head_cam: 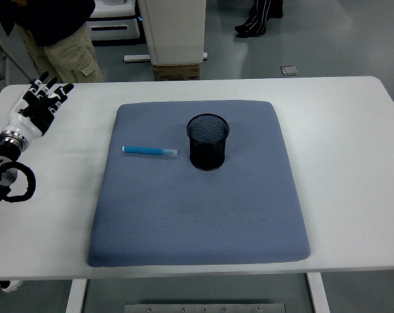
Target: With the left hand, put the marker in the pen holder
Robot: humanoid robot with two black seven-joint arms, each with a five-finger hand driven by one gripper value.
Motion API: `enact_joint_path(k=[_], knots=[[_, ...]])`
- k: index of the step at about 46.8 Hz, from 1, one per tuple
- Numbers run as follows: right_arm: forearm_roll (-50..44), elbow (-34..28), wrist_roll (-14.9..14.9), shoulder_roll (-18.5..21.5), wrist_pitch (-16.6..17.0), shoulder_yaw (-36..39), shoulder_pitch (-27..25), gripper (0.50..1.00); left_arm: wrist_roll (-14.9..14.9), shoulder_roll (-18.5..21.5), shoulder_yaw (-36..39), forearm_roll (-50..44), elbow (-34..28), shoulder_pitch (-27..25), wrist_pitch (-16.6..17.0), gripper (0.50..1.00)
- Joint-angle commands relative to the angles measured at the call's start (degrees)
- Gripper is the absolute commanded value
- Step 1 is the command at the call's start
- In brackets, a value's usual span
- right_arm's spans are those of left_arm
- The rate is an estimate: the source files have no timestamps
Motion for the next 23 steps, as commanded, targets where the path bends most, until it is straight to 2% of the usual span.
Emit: enact_joint_path(k=[1,23], knots=[[0.0,0.0,0.0,0.0,0.0,0.0,0.0,1.0,0.0,0.0,0.1,0.2,0.0,0.0,0.0,1.0],[0.0,0.0,0.0,0.0,0.0,0.0,0.0,1.0,-0.1,0.0,0.2,-0.1,-0.2,0.3,0.1,1.0]])
